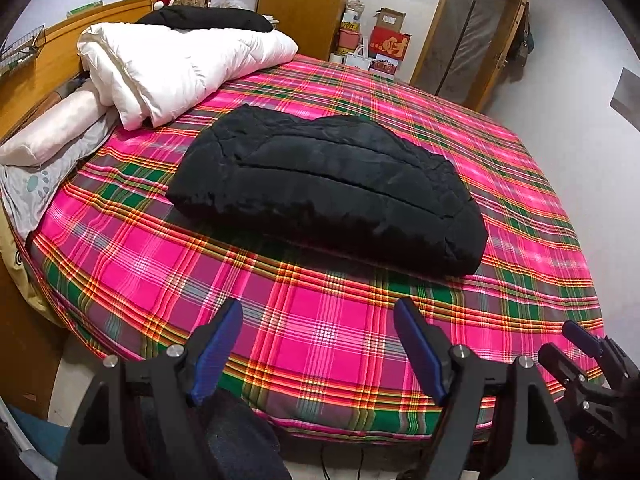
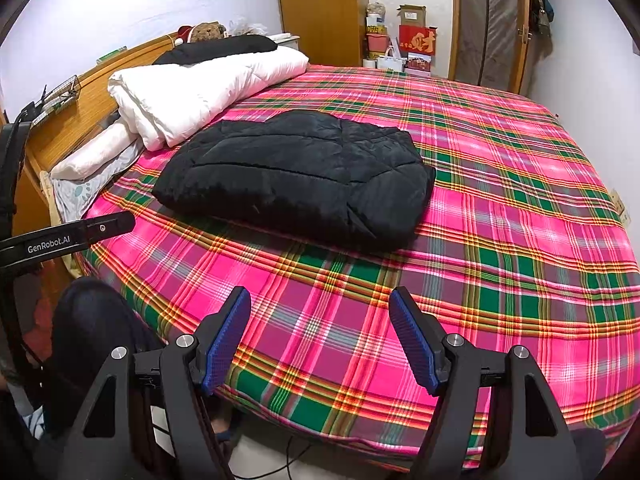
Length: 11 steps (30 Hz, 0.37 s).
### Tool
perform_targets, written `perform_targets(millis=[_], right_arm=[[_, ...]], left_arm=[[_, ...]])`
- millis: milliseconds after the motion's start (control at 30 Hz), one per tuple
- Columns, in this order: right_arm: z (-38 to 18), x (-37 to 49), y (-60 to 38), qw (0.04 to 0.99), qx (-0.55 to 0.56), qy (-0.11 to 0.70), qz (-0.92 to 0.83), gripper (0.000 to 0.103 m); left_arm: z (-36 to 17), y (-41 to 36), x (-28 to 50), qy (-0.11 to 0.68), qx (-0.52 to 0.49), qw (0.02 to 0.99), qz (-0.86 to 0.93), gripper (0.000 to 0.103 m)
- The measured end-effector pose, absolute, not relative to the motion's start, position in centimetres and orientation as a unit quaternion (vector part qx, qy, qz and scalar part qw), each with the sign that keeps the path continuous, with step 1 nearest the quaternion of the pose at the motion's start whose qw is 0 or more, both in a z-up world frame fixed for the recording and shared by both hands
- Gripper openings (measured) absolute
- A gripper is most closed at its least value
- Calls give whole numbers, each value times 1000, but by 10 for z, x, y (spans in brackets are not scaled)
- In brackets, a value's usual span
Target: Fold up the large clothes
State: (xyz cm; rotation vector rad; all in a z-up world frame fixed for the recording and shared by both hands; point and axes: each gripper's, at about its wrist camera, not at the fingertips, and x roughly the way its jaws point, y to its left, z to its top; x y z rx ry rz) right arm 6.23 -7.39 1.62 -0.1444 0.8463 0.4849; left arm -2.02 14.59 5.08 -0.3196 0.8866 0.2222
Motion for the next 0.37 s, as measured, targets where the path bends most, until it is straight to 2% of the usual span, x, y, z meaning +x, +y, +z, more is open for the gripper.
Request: perform_targets(millis=[367], right_arm=[[16, 62, -74, 882, -66, 406, 231, 71]], left_arm=[[50, 144, -20, 426, -141, 885, 125, 80]])
